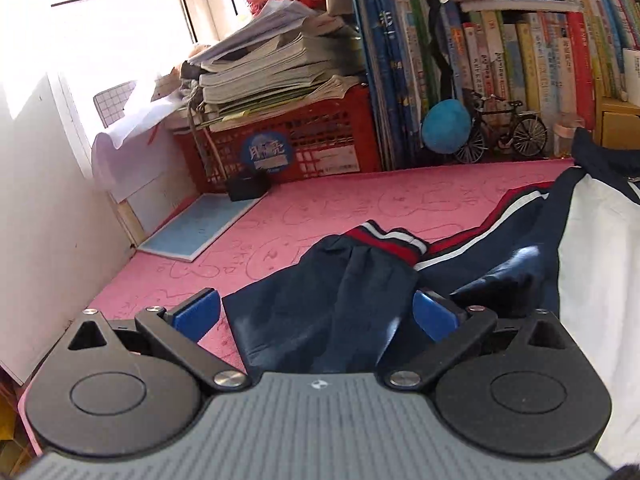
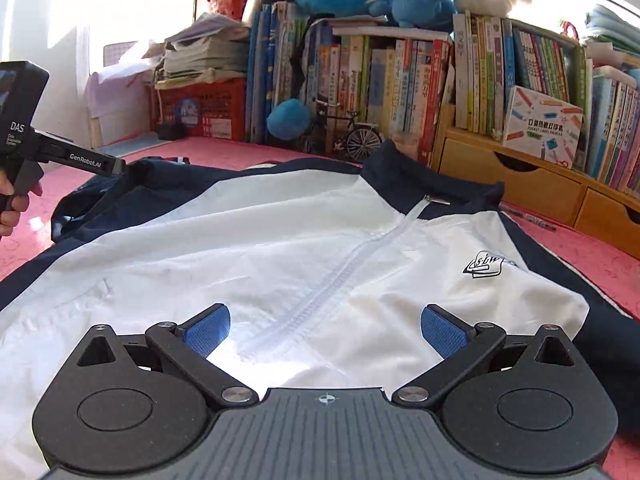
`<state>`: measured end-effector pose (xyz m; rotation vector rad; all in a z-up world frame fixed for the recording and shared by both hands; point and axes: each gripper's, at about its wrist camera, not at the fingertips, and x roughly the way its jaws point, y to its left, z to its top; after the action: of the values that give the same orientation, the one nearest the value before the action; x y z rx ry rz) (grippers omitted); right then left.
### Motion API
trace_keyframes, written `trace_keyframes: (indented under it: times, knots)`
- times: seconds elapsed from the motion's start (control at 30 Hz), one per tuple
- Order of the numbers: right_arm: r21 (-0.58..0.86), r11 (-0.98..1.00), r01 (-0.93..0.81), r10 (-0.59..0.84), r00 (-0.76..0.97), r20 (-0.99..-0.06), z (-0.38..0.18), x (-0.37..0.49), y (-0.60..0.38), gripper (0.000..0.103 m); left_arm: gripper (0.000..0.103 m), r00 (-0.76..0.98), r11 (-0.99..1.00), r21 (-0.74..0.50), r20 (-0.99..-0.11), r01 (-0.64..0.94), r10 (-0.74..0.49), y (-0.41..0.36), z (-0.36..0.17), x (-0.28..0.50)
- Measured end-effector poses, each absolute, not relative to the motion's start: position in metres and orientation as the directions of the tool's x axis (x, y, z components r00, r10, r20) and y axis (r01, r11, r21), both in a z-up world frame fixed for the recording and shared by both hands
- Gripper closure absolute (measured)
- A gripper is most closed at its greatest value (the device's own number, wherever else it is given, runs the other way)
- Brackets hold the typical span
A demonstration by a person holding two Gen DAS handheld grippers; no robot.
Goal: Fold clothes
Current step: 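Grasp the striped sleeve cuff with the left gripper and lift it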
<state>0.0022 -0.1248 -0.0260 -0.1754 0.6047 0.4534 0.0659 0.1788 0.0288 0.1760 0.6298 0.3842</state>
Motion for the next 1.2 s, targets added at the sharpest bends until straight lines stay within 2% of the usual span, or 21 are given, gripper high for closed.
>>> trace_keyframes:
  times: [0.1,0.17,0.23,0.3,0.37,0.4,0.47,0.53,0.57,0.6,0.7,0.73,0.77,0.9,1.03,1.1,1.13,1.17,1.2]
  knots:
    - [-0.021,0.896,-0.443,0.335,0.706,-0.624,-0.039,0.003,-0.123,0.0,0.0,0.695,0.927,0.268,-0.614,-0.262,0.374,0.194,0.007,0.08]
    - [0.015,0.886,-0.464,0.378,0.7,-0.606,-0.034,-0.002,-0.127,0.0,0.0,0.689,0.936,0.243,-0.634,-0.253,0.351,0.2,-0.003,0.08]
    - [0.068,0.86,-0.506,0.446,0.681,-0.581,-0.022,-0.004,-0.129,0.0,0.014,0.728,0.945,0.212,-0.603,-0.249,0.327,0.203,-0.006,0.071]
    - [0.109,0.83,-0.548,0.506,0.655,-0.562,-0.004,0.0,-0.122,0.0,0.072,0.741,0.946,0.224,-0.59,-0.232,0.322,0.203,-0.005,0.07]
    - [0.116,0.805,-0.581,0.538,0.635,-0.554,0.014,0.01,-0.105,0.0,0.094,0.749,0.942,0.243,-0.573,-0.231,0.332,0.205,0.0,0.07]
    - [0.113,0.793,-0.599,0.552,0.627,-0.55,0.022,0.016,-0.094,0.0,0.097,0.754,0.939,0.252,-0.563,-0.234,0.339,0.207,0.003,0.07]
    - [0.088,0.769,-0.633,0.573,0.621,-0.535,0.034,0.029,-0.07,0.001,0.099,0.781,0.942,0.242,-0.531,-0.232,0.328,0.216,0.016,0.069]
    - [0.075,0.737,-0.672,0.597,0.595,-0.537,0.041,0.048,-0.035,0.012,0.099,0.815,0.942,0.225,-0.478,-0.247,0.328,0.232,0.037,0.064]
    - [0.079,0.724,-0.685,0.602,0.572,-0.557,0.041,0.057,-0.018,0.031,0.099,0.83,0.941,0.219,-0.448,-0.26,0.333,0.24,0.048,0.061]
    - [0.085,0.712,-0.697,0.606,0.549,-0.575,0.041,0.066,-0.002,0.045,0.099,0.849,0.937,0.207,-0.401,-0.28,0.343,0.25,0.062,0.055]
    - [0.121,0.698,-0.706,0.622,0.515,-0.59,0.032,0.088,0.043,0.045,0.099,0.917,0.939,0.094,-0.206,-0.33,0.343,0.289,0.101,0.028]
    - [0.12,0.696,-0.708,0.621,0.509,-0.595,0.026,0.091,0.055,0.045,0.099,0.93,0.943,0.039,-0.158,-0.331,0.332,0.305,0.108,0.018]
    - [0.121,0.694,-0.71,0.62,0.503,-0.602,0.02,0.095,0.066,0.045,0.098,0.93,0.941,-0.007,-0.152,-0.339,0.334,0.321,0.112,0.013]
    - [0.115,0.663,-0.74,0.588,0.42,-0.691,-0.012,0.097,0.095,0.042,0.095,0.881,0.92,-0.093,-0.338,-0.381,0.33,0.375,0.079,0.013]
    - [0.003,0.616,-0.788,0.564,0.439,-0.699,-0.025,0.086,0.107,0.028,0.095,0.794,0.903,-0.079,-0.513,-0.422,0.327,0.397,0.026,0.026]
    - [0.009,0.611,-0.792,0.57,0.432,-0.698,-0.021,0.086,0.108,0.024,0.094,0.759,0.872,-0.146,-0.572,-0.467,0.311,0.408,0.006,0.034]
    - [0.011,0.61,-0.792,0.573,0.431,-0.697,-0.02,0.085,0.107,0.024,0.092,0.757,0.86,-0.181,-0.582,-0.476,0.297,0.413,0.001,0.038]
    - [0.011,0.619,-0.785,0.572,0.441,-0.691,-0.019,0.084,0.103,0.023,0.081,0.76,0.847,-0.212,-0.582,-0.487,0.291,0.417,-0.001,0.042]
    - [0.011,0.629,-0.778,0.571,0.452,-0.686,-0.019,0.083,0.099,0.022,0.076,0.761,0.835,-0.234,-0.58,-0.499,0.292,0.421,-0.002,0.047]
